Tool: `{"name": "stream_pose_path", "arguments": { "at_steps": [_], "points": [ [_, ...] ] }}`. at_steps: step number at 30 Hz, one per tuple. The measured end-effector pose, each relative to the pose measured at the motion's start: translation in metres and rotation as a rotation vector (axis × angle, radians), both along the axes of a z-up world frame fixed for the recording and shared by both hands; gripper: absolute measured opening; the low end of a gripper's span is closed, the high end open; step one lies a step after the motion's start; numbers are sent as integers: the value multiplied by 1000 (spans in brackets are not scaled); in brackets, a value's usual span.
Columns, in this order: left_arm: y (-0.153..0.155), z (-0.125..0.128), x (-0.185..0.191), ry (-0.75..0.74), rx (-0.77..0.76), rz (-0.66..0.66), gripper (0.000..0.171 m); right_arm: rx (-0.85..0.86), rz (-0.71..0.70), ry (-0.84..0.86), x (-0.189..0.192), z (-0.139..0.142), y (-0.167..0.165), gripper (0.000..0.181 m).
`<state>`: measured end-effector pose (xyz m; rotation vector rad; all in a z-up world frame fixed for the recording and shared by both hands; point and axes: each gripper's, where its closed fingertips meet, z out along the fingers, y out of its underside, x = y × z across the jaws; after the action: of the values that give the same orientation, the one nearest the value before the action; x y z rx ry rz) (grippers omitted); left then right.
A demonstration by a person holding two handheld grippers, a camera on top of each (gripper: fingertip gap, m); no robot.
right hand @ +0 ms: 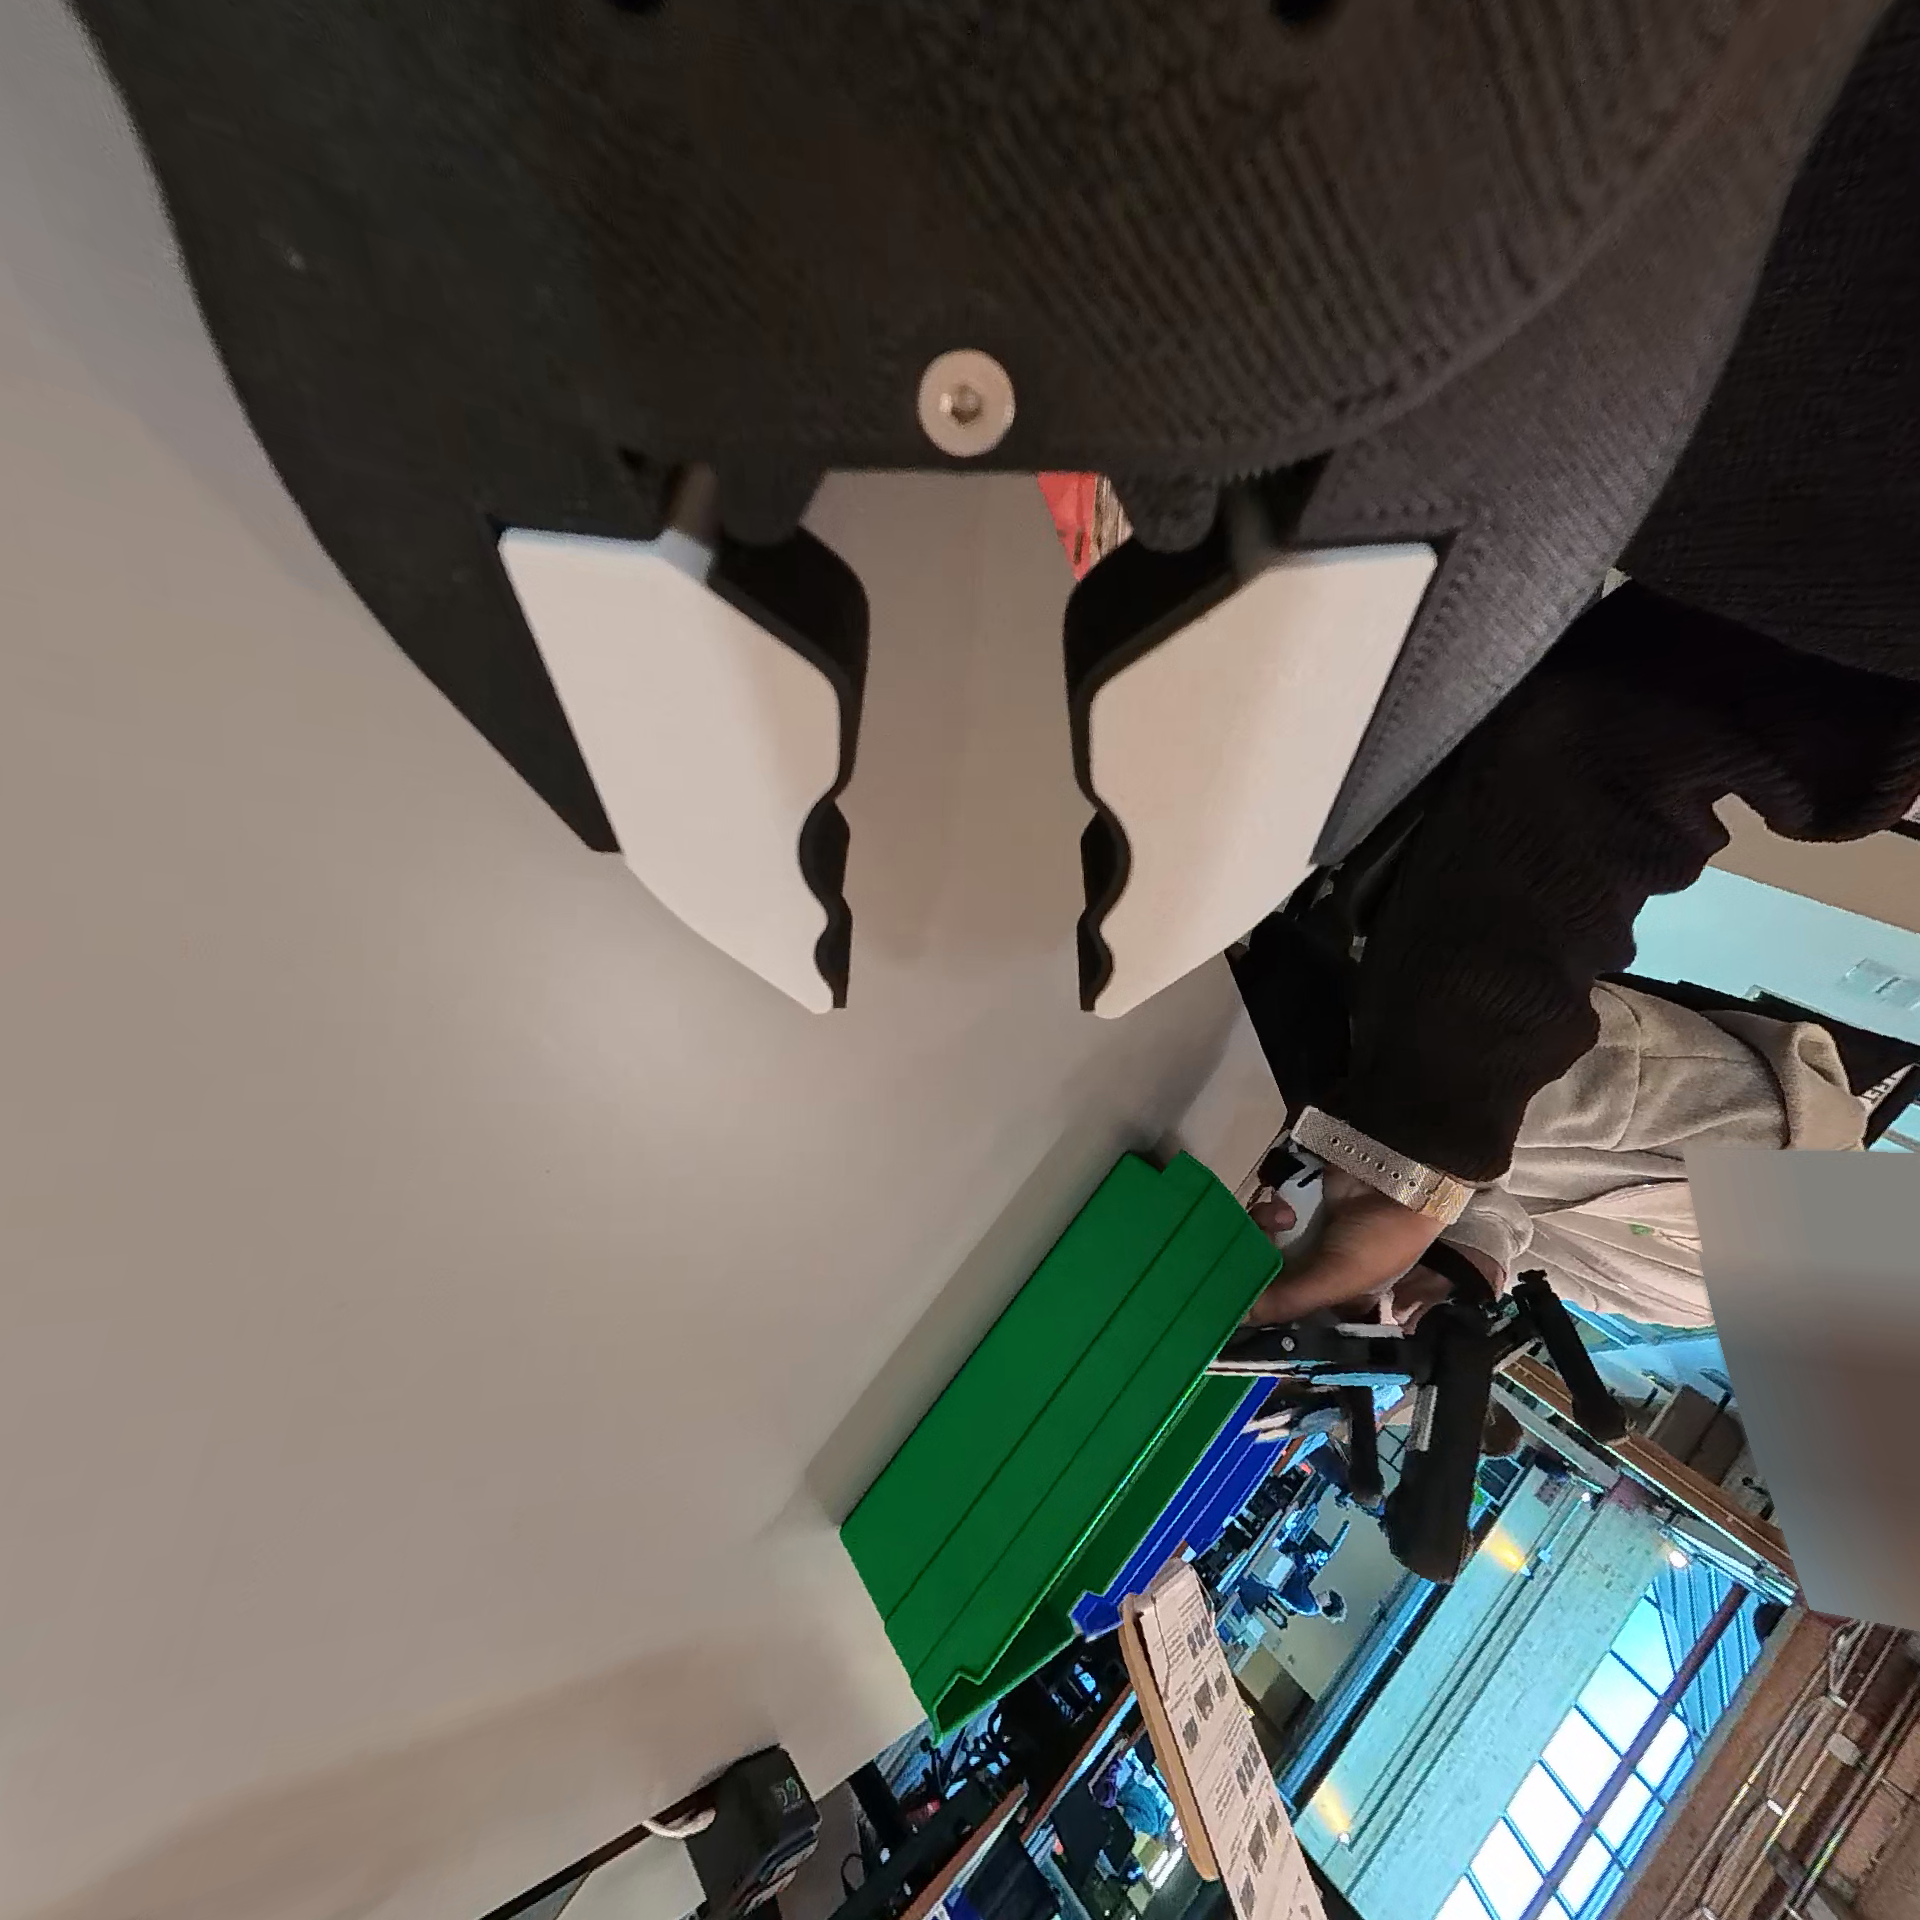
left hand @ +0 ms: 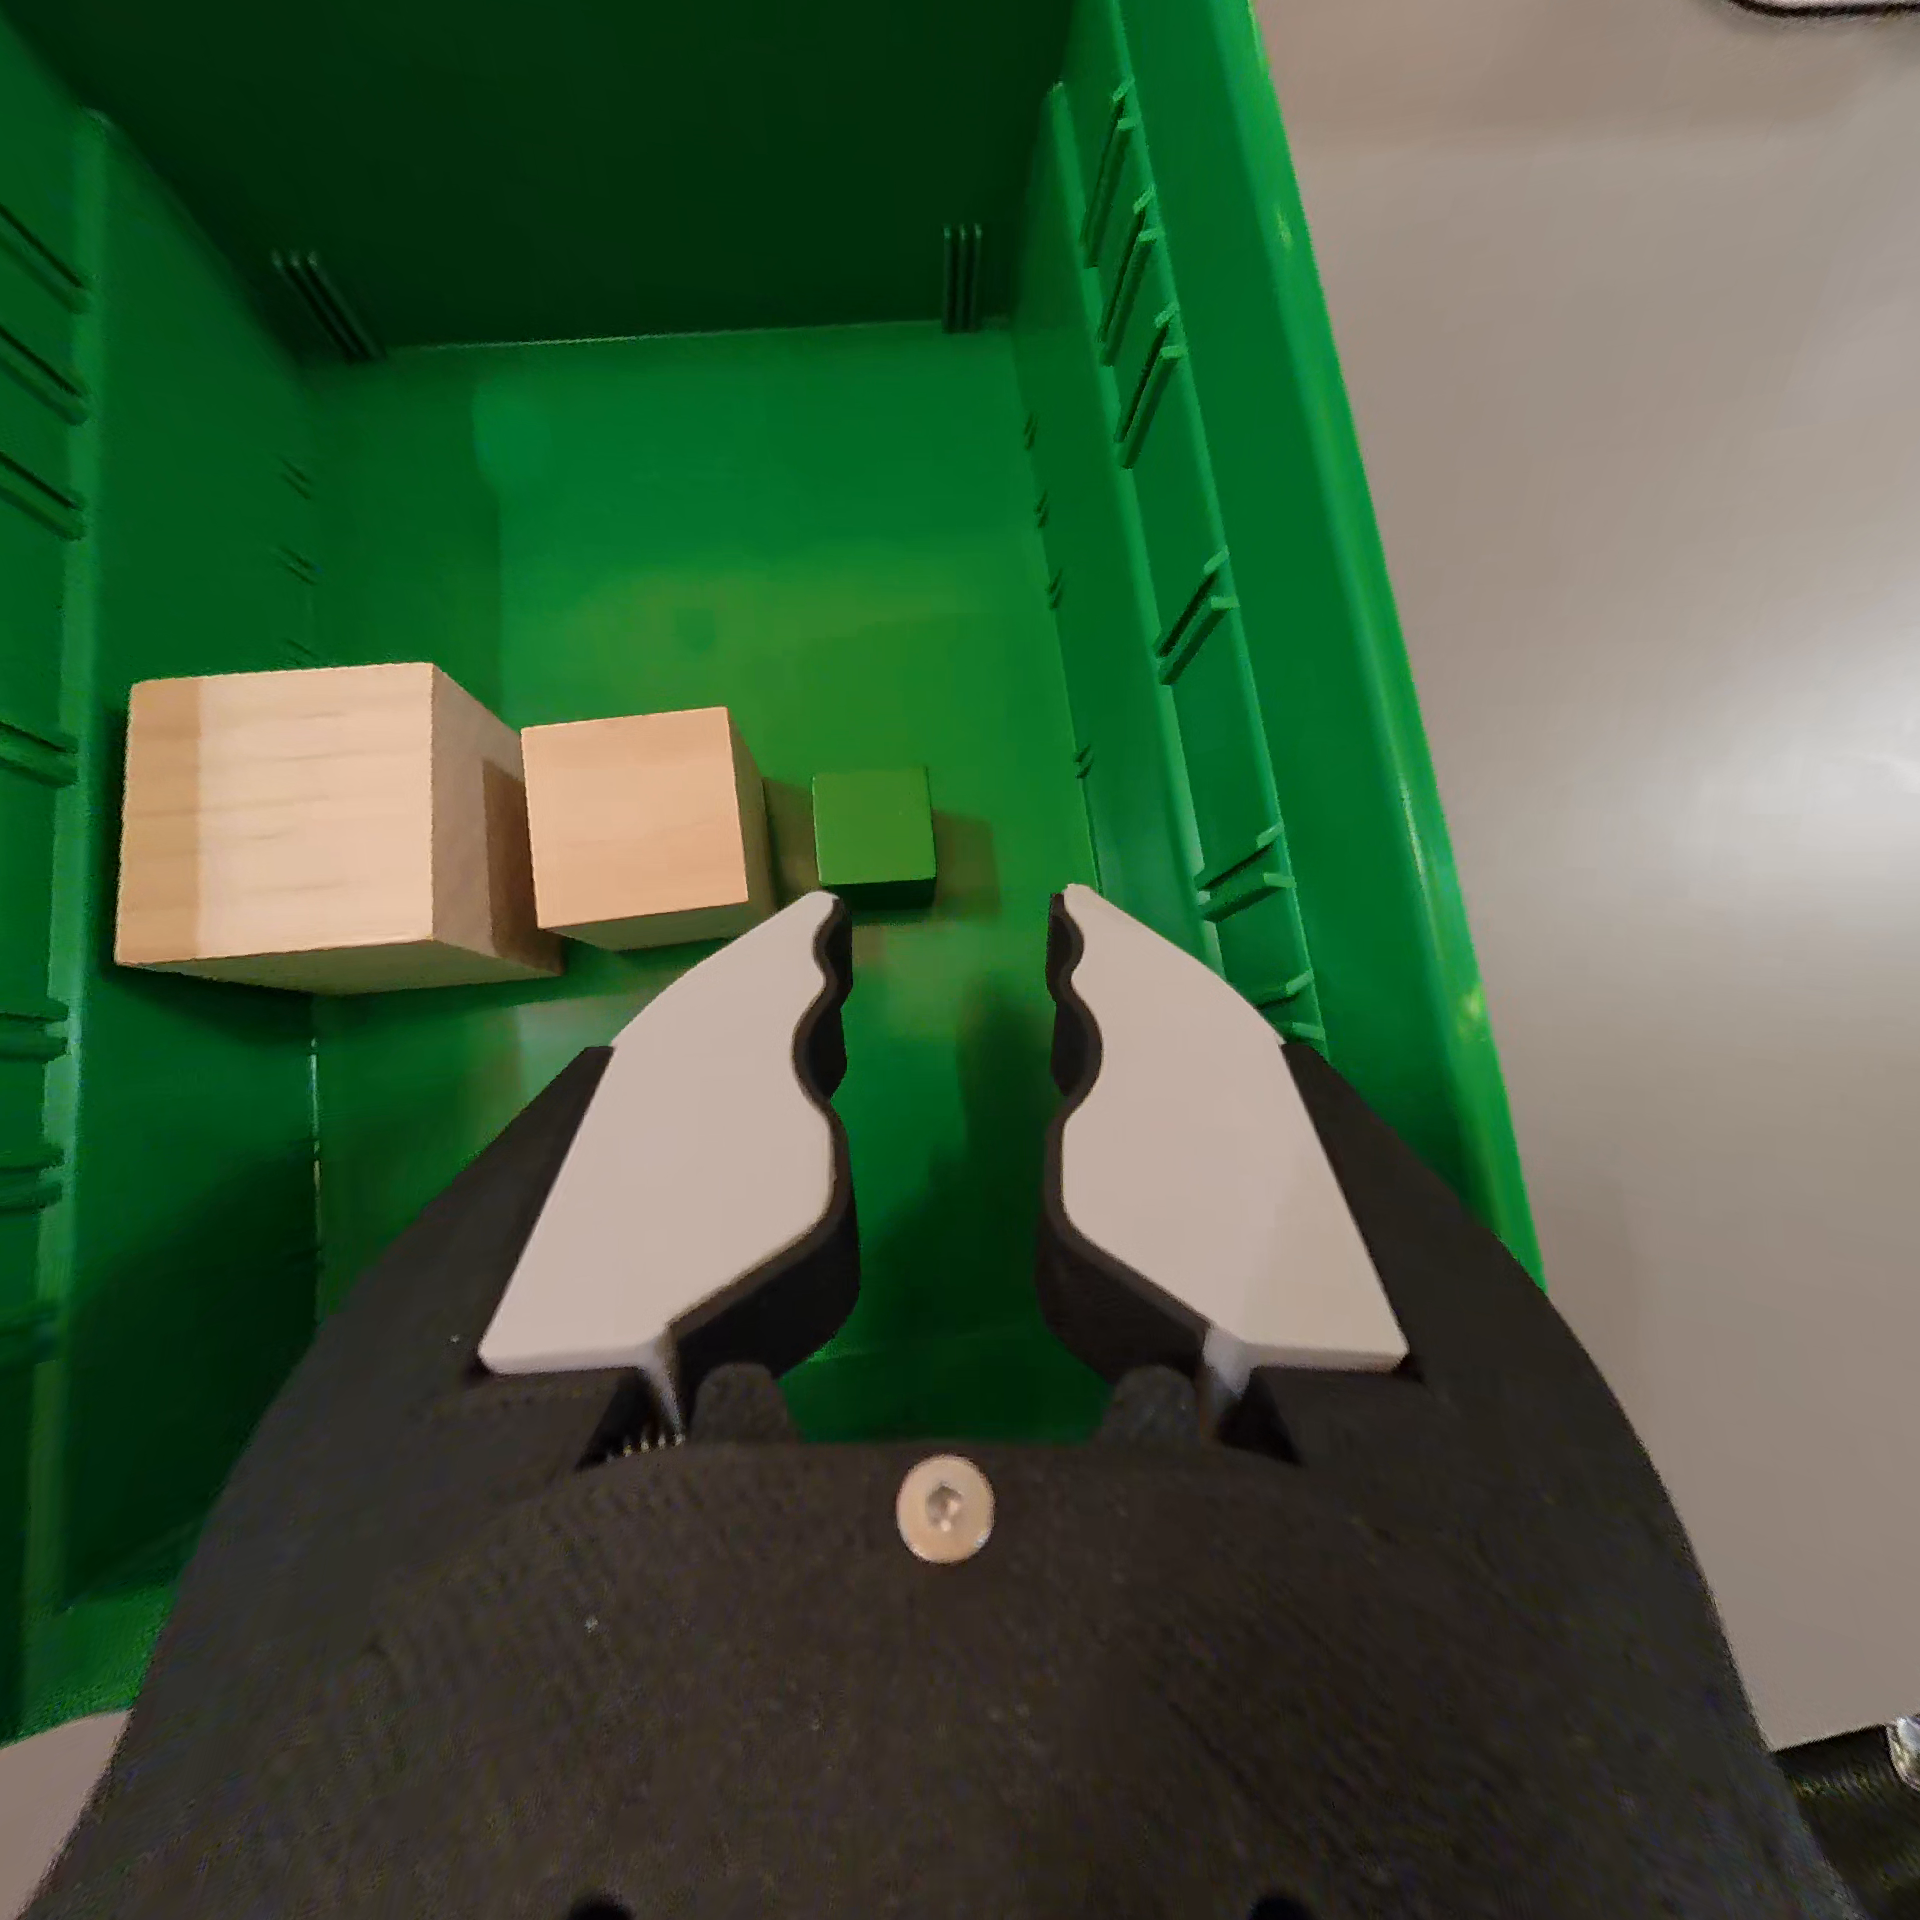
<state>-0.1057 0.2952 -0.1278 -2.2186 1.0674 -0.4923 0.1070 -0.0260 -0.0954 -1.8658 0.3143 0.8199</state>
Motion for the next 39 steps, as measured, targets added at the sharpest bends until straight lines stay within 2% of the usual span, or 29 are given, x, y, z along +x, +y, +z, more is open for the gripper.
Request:
{"name": "stream_pose_path", "arguments": {
  "at_steps": [4, 10, 14, 21, 32, 39],
  "points": [
    [1, 1, 6, -29, 3, -14, 34, -2, -4, 0, 1, 0, -1, 43],
    [7, -9, 3, 68, 68, -25, 29, -7, -6, 9, 2, -2, -2, 42],
    [9, -10, 3, 72, 76, -22, 27, -14, -2, 23, 1, -4, -2, 42],
    [20, -13, 3, 94, 125, 8, 32, -20, -4, 90, 3, -4, -5, 42],
    [18, -25, 3, 230, 133, -28, 38, -24, -14, 181, 8, -5, -7, 42],
    [18, -9, 10, 131, 69, -18, 43, -26, -13, 227, 9, -5, -7, 42]
  ]
}}
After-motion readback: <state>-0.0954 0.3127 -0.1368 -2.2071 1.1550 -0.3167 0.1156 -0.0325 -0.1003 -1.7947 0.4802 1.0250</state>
